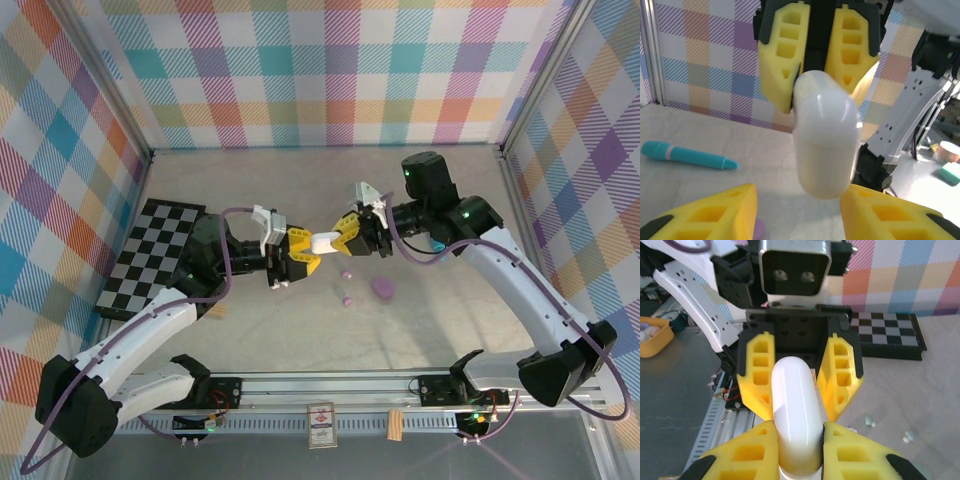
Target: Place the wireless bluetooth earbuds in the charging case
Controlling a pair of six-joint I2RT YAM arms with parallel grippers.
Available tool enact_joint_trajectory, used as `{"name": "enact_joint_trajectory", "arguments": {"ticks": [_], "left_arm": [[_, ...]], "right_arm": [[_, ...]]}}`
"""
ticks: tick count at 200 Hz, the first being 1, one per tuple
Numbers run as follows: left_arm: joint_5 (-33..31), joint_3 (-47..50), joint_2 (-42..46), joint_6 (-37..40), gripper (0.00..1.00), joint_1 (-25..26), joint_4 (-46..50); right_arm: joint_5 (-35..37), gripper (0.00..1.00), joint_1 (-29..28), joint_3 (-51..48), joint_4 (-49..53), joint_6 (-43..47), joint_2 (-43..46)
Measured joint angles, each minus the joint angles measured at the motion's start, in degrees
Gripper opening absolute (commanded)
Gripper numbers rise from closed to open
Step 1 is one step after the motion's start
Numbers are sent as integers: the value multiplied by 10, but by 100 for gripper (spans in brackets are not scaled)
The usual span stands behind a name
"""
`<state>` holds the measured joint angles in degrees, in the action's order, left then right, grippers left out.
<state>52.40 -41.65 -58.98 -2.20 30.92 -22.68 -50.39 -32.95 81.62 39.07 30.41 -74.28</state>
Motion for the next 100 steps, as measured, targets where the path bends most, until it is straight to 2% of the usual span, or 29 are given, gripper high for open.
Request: {"name": "enact_joint_trajectory", "arguments": {"ticks": [83, 100], "left_arm": [[11, -2, -17, -17, 42, 1, -30], [12, -5, -23, -17, 39, 2, -30]], "right_arm": [[-7, 11, 0, 0, -9, -13, -10], [-5, 11, 0, 0, -8, -11, -16]]}}
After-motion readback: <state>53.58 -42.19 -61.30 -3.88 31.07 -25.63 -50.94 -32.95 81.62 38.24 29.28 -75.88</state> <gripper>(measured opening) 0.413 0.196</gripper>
